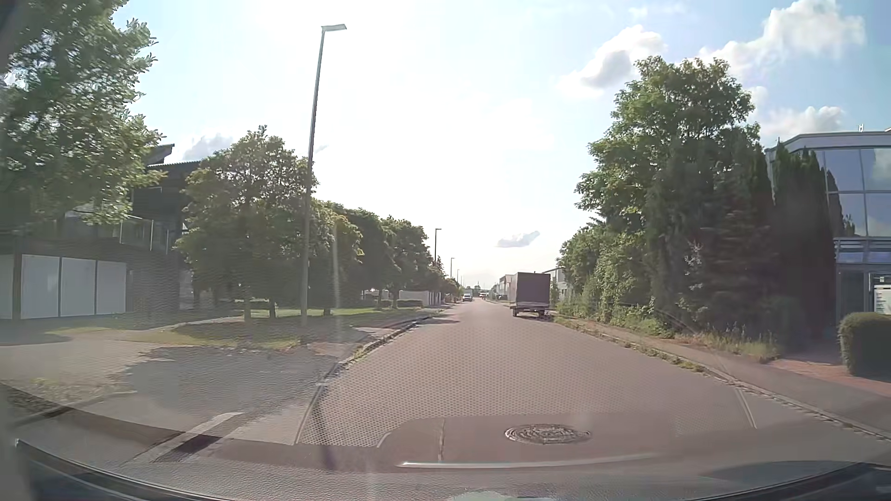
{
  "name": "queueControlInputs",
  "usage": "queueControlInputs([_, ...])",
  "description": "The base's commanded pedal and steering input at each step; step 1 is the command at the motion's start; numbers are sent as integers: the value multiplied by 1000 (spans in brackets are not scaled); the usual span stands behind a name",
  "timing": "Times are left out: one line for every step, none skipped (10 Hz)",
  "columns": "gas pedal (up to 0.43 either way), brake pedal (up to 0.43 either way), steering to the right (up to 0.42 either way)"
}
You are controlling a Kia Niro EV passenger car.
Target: Follow the waypoints while adhering to traffic rules and regulations
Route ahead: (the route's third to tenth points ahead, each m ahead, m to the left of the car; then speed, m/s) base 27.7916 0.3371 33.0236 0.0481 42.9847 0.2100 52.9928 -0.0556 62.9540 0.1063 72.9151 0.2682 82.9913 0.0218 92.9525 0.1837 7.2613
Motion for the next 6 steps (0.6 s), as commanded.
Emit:
queueControlInputs([0,287,30])
queueControlInputs([0,287,33])
queueControlInputs([0,287,34])
queueControlInputs([0,280,34])
queueControlInputs([0,280,29])
queueControlInputs([0,280,14])
